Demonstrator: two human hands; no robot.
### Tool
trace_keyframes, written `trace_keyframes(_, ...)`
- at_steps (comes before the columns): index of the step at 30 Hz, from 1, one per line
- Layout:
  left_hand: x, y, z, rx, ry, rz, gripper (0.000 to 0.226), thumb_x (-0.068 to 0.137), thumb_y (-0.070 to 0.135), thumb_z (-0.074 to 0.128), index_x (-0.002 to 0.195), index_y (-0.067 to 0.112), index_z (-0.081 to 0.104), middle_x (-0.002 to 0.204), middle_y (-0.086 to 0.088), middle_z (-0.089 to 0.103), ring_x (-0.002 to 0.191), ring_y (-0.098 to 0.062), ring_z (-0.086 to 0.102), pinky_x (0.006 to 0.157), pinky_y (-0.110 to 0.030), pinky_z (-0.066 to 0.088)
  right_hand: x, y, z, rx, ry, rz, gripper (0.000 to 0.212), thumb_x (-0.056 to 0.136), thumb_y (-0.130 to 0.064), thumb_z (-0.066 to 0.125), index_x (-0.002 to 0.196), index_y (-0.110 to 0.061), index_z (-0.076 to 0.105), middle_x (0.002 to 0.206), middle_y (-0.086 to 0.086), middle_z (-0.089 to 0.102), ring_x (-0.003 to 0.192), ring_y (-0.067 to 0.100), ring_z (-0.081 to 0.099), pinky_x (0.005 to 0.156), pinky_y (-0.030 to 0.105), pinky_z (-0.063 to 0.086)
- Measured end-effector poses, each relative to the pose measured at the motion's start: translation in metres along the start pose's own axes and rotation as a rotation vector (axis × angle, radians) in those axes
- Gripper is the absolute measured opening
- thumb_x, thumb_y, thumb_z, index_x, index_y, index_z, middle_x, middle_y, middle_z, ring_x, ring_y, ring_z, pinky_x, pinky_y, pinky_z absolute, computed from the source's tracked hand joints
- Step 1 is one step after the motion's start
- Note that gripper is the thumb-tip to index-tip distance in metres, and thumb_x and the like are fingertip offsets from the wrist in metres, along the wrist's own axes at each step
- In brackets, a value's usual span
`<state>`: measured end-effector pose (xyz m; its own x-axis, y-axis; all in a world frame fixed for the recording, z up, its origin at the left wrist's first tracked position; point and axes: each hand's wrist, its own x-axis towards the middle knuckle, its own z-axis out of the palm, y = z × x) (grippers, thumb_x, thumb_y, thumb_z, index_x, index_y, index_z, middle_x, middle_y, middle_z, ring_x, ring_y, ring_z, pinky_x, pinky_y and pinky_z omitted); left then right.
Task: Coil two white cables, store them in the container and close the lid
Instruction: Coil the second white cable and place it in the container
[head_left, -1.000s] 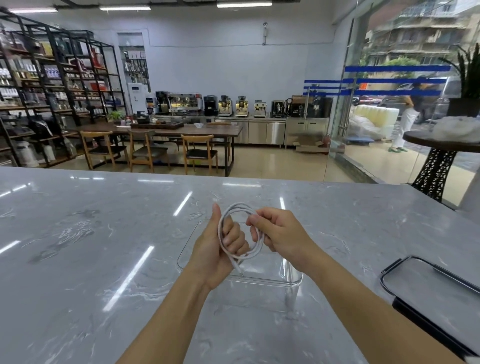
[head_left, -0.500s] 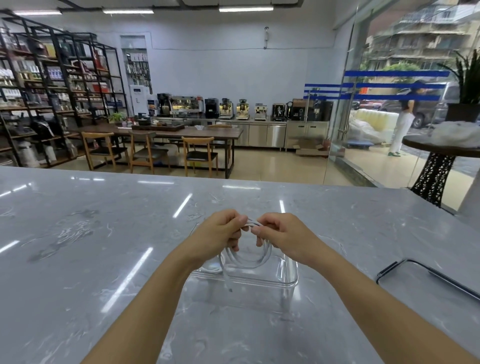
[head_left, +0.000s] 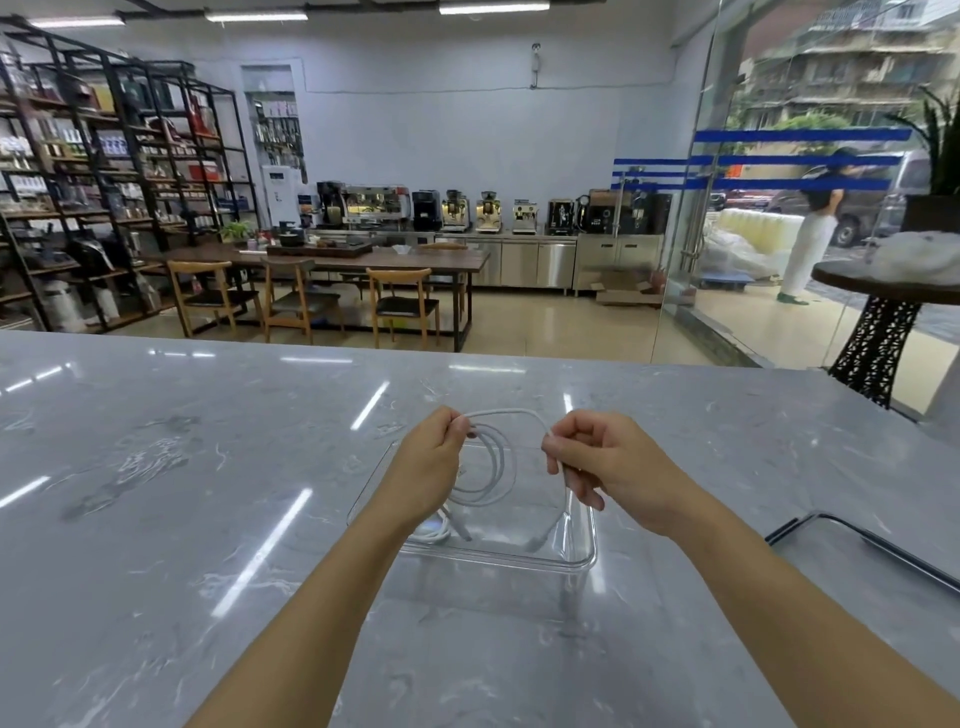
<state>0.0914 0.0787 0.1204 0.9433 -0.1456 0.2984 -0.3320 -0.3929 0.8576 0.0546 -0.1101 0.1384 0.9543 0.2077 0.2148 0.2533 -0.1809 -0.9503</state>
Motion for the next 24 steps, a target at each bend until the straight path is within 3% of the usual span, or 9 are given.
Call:
trace_keyframes(3,0.0,-0.003,0.008,0.074,0.012,0.008,0.028,0.099,0.025,0.032,0.088,0.009,0.053,0.069,0.002,0.046,0.064,-0.013,0.041,0.06,-0.029,0.034,0.001,-0.01,0.004,0.223,-0.045,-0.001,0.004,0.08,0.003,0.059,0.081,-0.001,0.059,0.067,0.01,0.061,0.044,0.013,0.055,0.038,0.021,0.045)
trace_keyframes(8,-0.001,-0.005,0.015,0.085,0.016,0.04,0.027,0.098,0.023,0.034,0.085,0.008,0.052,0.066,0.004,0.044,0.059,-0.011,0.038,0.056,-0.026,0.031,0.007,-0.012,0.006,0.442,-0.059,0.008,0.016,0.077,0.013,0.055,0.087,0.001,0.06,0.068,0.009,0.063,0.051,0.014,0.061,0.051,0.024,0.055)
trace_keyframes(14,0.0,-0.009,0.018,-0.108,-0.016,-0.041,0.03,0.098,0.02,0.035,0.072,0.012,0.047,0.064,0.002,0.04,0.058,-0.014,0.036,0.062,-0.034,0.034,0.016,0.005,0.017,0.385,0.032,-0.025,0.02,0.079,0.016,0.054,0.082,-0.003,0.059,0.067,0.007,0.062,0.051,0.014,0.06,0.049,0.022,0.052)
trace_keyframes(17,0.001,-0.011,0.015,-0.217,-0.007,-0.108,0.03,0.098,0.019,0.035,0.074,0.01,0.048,0.063,0.0,0.037,0.055,-0.014,0.032,0.054,-0.031,0.031,0.017,0.015,0.019,0.142,0.085,-0.018,0.02,0.077,0.012,0.061,0.077,-0.008,0.059,0.069,0.008,0.061,0.051,0.012,0.055,0.045,0.019,0.044)
trace_keyframes(21,0.003,-0.012,0.013,-0.354,-0.012,-0.178,0.032,0.098,0.015,0.035,0.071,0.009,0.05,0.058,0.001,0.032,0.05,-0.012,0.029,0.051,-0.026,0.031,0.017,0.03,0.03,-0.213,0.163,-0.059,0.028,0.074,0.004,0.067,0.07,-0.021,0.055,0.084,-0.002,0.05,0.069,0.004,0.047,0.065,0.012,0.038)
trace_keyframes(24,0.004,-0.01,0.014,-0.444,-0.038,-0.211,0.028,0.098,0.013,0.035,0.076,0.005,0.05,0.056,0.002,0.03,0.042,-0.006,0.03,0.047,-0.023,0.032,0.018,0.036,0.037,0.015,0.099,-0.003,0.028,0.077,0.008,0.059,0.076,-0.017,0.045,0.096,0.006,0.059,0.089,0.02,0.058,0.081,0.028,0.042)
